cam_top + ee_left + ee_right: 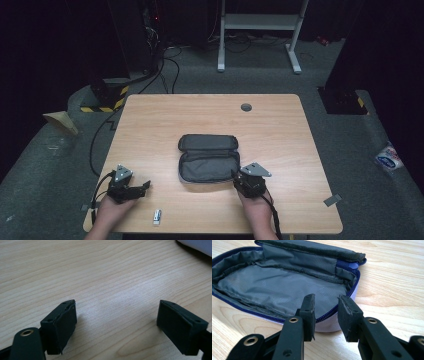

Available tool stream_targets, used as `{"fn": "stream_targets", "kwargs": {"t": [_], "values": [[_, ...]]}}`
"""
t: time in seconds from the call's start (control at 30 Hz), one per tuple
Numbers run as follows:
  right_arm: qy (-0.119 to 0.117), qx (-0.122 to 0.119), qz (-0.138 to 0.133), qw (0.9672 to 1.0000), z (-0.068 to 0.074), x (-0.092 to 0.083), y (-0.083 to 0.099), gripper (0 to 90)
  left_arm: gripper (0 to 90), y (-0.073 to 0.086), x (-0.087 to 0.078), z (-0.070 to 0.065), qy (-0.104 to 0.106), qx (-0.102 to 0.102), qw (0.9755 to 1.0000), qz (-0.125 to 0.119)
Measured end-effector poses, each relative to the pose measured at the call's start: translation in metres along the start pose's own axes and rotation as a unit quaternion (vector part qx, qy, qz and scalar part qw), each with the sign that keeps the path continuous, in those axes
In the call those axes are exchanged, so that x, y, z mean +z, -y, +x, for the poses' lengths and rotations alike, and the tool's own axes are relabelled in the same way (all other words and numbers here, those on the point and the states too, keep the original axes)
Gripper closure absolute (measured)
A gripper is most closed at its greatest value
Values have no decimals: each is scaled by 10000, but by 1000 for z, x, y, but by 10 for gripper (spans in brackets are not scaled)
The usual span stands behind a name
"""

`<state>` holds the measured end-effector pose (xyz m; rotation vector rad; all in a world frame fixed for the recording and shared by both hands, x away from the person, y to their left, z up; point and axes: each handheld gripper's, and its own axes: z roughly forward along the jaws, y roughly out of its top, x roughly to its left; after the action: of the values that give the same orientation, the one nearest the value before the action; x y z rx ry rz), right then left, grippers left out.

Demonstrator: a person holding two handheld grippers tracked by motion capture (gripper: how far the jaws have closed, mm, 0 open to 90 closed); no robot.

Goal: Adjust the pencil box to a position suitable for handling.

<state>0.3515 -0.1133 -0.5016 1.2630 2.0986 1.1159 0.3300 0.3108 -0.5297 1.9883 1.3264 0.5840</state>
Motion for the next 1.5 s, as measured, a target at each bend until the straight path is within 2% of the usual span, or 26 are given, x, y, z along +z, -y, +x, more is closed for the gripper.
{"fn": "stream_targets", "kwargs": {"t": [0.37, 0.53, 0.83, 1.0, 1.13, 1.2, 1.23, 1.33, 1.4, 1.5], "values": [[-18, -67, 3, 10000, 2, 4, -2, 661, 168, 0, 0, 0, 2, 5, 10000, -3], [-14, -27, 1, 10000, 1, 2, -2, 646, 168, 0, 0, 0, 2, 3, 10000, -4], [95, 107, -117, 9998, -16, -10, -2, 621, 178, 0, 0, 0, 4, 25, 10000, -16], [84, 91, -86, 9999, -19, -12, 1, 635, 185, 0, 0, 0, 7, 50, 10000, -28], [48, 61, -115, 9999, -18, -13, 1, 653, 254, 1, -2, -2, 106, 136, 9998, -94], [39, 75, -119, 9999, -17, -13, 0, 663, 329, -2, -3, -5, 97, 241, 9996, -54], [45, 76, -126, 9999, -17, -13, 0, 664, 362, -4, -4, -8, 178, 209, 9996, -26], [29, 81, -122, 9999, -18, -12, -3, 668, 447, -16, -10, -23, 443, 383, 9978, -297], [33, 82, -144, 9999, -18, -11, -5, 668, 452, -26, -13, -36, 688, 502, 9953, -458], [25, 81, -128, 9999, -18, -10, -7, 667, 445, -39, -11, -57, 972, 739, 9912, -516]]}}
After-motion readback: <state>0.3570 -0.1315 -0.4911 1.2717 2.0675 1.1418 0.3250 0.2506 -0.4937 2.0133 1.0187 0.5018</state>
